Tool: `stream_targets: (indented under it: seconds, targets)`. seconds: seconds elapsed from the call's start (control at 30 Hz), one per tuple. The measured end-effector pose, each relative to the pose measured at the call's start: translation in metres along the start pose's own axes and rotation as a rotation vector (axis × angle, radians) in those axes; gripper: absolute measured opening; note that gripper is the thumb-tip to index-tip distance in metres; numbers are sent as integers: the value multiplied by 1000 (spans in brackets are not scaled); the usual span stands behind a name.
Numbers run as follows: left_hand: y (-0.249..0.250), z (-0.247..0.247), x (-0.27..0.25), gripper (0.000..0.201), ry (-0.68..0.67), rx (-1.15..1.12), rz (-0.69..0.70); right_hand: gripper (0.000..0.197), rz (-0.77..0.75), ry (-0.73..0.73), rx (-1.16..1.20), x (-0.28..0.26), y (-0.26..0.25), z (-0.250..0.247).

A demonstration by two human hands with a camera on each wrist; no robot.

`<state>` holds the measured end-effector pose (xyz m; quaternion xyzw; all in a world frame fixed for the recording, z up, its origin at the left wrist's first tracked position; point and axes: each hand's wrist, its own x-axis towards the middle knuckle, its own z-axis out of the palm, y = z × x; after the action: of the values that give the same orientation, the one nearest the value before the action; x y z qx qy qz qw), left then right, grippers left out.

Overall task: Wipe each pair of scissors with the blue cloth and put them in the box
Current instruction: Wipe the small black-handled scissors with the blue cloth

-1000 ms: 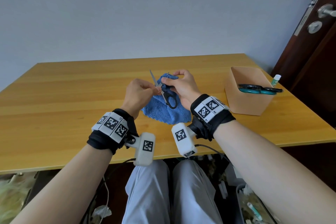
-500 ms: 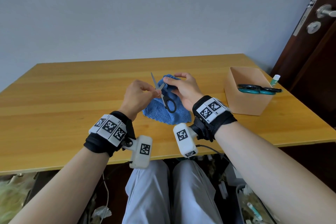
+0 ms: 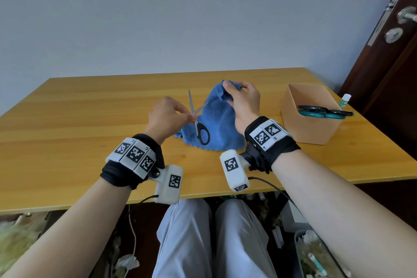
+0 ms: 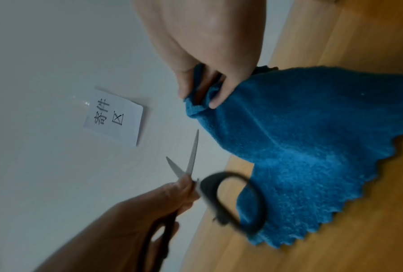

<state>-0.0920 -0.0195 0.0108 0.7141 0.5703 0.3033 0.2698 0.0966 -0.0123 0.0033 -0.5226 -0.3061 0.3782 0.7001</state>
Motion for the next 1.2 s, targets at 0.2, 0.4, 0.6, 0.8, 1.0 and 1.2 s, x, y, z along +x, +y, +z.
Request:
stream_targets:
  seconds: [0.2, 0.4, 0.6, 0.8, 1.0, 1.2]
  targets:
    - [8, -15, 8, 16, -10, 257, 19, 20, -233, -346, -354, -14, -13, 5]
    - [14, -21, 14, 16, 18, 340, 48, 15, -227, -588, -654, -18, -8, 5]
    - [14, -23, 14, 11, -27, 384, 105, 27, -215, -688, -731, -20, -14, 9]
    - [7, -22, 14, 13, -33, 419, 115, 31, -170, -702, -739, -22, -11, 11]
    - [6, -25, 14, 13, -40, 434, 119, 25, -81, -662, -657, -21, -12, 11]
    - [10, -21, 16, 11, -64, 456, 136, 27, -41, -683, -628, -21, -10, 12]
